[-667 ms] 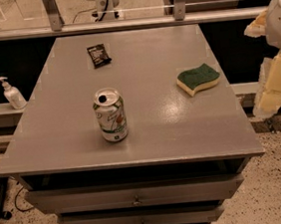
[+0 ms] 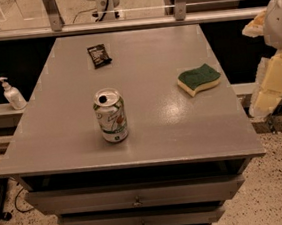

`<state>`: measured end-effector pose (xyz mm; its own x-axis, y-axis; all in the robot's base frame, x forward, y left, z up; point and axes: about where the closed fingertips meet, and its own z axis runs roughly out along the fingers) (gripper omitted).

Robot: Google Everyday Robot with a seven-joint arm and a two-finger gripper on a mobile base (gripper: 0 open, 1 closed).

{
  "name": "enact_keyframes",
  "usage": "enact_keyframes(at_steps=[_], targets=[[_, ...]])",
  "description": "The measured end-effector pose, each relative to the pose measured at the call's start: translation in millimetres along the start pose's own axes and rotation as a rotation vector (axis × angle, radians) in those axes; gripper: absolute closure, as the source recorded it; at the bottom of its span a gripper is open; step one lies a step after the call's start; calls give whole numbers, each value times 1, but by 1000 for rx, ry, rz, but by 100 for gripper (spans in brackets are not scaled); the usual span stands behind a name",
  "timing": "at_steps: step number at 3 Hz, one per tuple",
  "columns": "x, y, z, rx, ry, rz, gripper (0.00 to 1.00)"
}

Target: Pick 7up can

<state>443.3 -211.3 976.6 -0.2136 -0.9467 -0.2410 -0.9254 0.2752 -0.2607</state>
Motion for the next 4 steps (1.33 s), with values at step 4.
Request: enact_keyframes(at_steps=[4], targets=[[-172,1,132,-189,-841,77,0]])
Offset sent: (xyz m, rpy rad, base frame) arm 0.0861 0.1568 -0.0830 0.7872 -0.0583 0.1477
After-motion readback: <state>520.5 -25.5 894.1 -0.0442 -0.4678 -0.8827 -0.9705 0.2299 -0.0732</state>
